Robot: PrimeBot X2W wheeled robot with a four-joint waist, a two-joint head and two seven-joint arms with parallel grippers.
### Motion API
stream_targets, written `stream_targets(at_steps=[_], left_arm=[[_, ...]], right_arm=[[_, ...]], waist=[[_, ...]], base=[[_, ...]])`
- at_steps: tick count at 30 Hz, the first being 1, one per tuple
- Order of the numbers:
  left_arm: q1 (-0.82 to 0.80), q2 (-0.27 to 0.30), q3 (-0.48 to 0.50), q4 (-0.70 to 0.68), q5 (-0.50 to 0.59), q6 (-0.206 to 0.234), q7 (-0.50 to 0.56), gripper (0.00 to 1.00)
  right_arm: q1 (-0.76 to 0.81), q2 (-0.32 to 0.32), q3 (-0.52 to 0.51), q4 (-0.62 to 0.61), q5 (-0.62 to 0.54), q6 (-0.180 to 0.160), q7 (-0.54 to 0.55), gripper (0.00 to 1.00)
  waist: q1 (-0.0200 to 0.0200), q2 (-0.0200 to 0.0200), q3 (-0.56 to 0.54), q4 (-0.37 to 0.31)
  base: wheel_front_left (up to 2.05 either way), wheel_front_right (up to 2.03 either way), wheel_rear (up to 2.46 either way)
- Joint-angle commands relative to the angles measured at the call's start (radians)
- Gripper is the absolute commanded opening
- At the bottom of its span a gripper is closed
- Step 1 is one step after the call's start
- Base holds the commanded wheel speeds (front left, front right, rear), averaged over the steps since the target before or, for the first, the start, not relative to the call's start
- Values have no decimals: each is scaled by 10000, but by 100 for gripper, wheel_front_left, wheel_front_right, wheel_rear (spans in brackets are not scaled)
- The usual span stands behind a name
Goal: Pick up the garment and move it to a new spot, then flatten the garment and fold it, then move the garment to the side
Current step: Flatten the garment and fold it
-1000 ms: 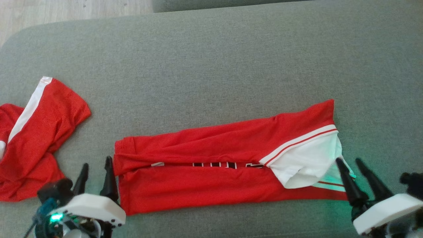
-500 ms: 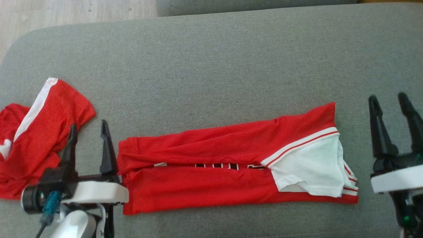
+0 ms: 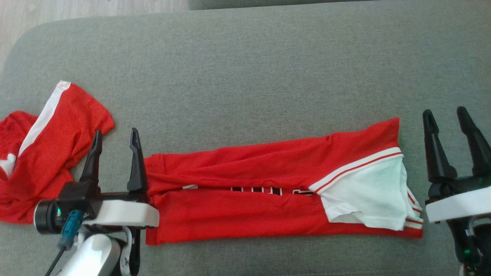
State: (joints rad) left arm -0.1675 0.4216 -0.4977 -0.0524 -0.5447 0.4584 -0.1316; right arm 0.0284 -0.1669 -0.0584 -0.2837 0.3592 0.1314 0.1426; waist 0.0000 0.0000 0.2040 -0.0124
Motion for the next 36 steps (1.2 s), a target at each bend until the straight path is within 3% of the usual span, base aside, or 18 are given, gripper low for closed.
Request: stream_targets(at_steps=[1,6,14,21,22,23,24,31,36], left_arm=[[-510,184,332,-297,105,21,35,100],[-722,83,255,-303,127,-51,-45,100],[-1068,-186,85,-395,315,-202,-552,100],[-1140,-304,135,-368,572,-360,-1070,100],[-1143,-314,152,-361,607,-397,-1114,100],[-1140,-335,172,-353,623,-434,-1148,100],[-1141,-348,192,-350,661,-473,-1179,100],[-998,-453,337,-281,773,-645,-1269,100],[-805,-517,482,-228,812,-725,-1289,100]], right_arm=[[-270,-46,90,-277,-46,-7,73,100],[-19,-142,-129,550,138,-7,354,100],[90,-701,220,3672,840,-7,563,100],[-80,-1034,970,4916,1572,-7,1805,100],[-89,-1093,1069,4942,1686,-7,1955,96],[-91,-1134,1155,4953,1834,-7,2087,55],[-89,-1189,1246,4940,1966,-7,2187,0],[-107,-1513,1423,4336,2335,-7,2022,0],[-62,-1844,923,3844,2280,-7,1805,0]], waist=[[0,0,70,66],[0,0,250,322],[0,0,508,844],[0,0,538,1020],[0,0,525,1029],[0,0,512,1041],[0,0,497,1055],[0,0,375,1064],[0,0,255,971]], base=[[0,0,0],[0,0,0],[0,0,0],[0,0,0],[0,0,0],[0,0,0],[0,0,0],[0,0,0],[0,0,0]])
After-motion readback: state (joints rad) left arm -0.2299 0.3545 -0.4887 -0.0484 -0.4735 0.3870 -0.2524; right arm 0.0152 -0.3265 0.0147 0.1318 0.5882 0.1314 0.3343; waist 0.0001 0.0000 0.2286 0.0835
